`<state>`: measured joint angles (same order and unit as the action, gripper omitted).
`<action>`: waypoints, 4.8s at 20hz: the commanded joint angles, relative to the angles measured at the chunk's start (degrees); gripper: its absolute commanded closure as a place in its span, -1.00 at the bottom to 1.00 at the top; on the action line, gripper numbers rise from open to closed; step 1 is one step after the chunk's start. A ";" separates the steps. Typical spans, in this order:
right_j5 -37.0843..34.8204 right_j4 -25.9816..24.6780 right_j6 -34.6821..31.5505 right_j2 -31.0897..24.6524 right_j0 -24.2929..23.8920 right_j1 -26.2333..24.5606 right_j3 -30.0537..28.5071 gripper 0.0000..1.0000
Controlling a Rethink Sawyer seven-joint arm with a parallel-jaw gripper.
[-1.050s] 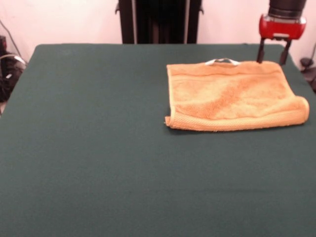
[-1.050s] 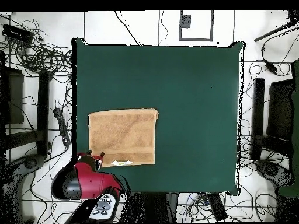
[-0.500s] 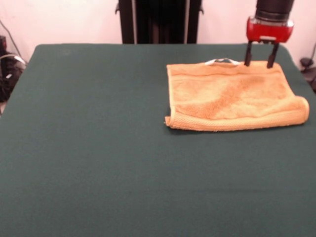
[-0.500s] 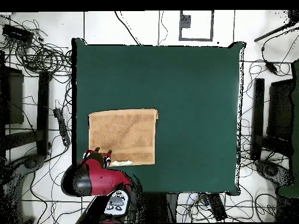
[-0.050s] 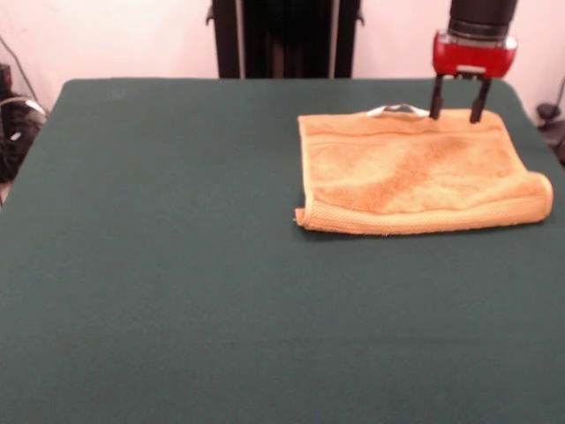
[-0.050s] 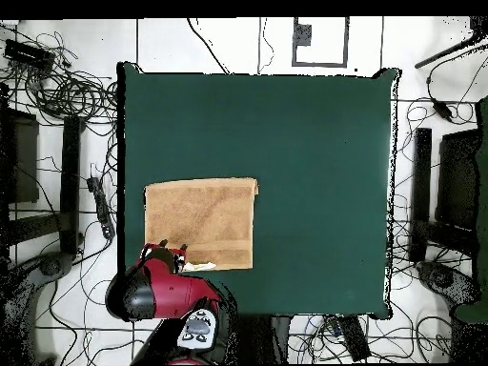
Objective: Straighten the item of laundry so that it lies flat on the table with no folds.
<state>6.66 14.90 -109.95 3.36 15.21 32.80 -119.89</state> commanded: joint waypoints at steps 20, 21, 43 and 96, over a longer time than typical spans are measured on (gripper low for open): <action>1.62 -1.82 -11.39 -2.82 1.63 -1.76 -2.84 -1.00; 1.79 -1.85 -11.54 -2.77 1.85 -1.76 -2.96 -1.00; 10.04 1.33 -16.87 -2.54 6.71 -2.75 -7.78 -1.00; 7.71 11.45 -16.87 3.92 14.15 4.59 -14.51 -1.00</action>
<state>13.26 21.66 -110.00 8.86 28.86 38.32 -134.01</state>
